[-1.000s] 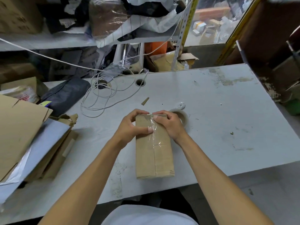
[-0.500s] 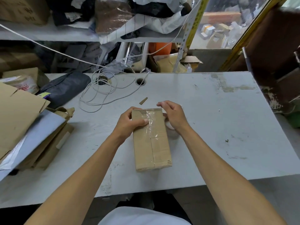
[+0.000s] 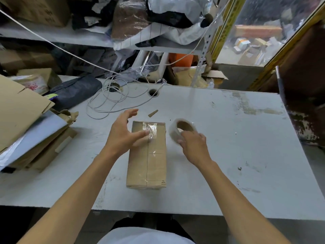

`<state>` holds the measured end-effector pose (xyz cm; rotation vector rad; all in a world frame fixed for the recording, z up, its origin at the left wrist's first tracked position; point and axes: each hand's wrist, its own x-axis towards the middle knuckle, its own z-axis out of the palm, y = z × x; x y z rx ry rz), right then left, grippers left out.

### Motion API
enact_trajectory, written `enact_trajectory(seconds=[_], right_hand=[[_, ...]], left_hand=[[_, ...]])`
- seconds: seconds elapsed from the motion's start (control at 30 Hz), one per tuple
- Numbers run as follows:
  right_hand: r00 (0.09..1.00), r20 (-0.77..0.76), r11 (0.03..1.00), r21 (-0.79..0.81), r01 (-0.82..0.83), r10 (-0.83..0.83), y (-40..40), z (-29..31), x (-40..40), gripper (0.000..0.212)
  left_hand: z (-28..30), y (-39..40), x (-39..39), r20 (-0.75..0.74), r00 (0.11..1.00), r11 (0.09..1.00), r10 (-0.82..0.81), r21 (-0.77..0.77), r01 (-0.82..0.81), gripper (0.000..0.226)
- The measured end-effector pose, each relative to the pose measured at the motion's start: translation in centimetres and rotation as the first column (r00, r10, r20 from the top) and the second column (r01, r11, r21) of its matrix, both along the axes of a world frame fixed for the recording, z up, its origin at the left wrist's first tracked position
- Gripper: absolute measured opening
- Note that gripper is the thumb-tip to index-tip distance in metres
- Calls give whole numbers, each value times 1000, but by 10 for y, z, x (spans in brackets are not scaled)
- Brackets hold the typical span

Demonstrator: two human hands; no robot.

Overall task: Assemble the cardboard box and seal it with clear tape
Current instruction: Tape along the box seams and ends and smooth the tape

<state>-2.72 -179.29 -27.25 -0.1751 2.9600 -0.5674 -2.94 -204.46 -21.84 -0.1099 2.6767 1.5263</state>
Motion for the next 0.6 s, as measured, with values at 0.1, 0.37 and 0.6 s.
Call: enact_trajectory(seconds=[0.1, 0.37, 0.6], right_hand=[[988, -149, 997, -73, -38, 27, 4, 48, 6, 19], [949, -234, 951, -175, -255, 211, 0, 114, 25, 20], [951, -204, 929, -242, -279, 232, -7, 116, 28, 28]], left_hand=[[27, 18, 2, -177, 983, 998, -54, -25, 50, 63], [53, 46, -6, -234, 962, 975, -144, 131, 178, 35], [55, 38, 1, -241, 968, 971, -68, 207, 120, 14]])
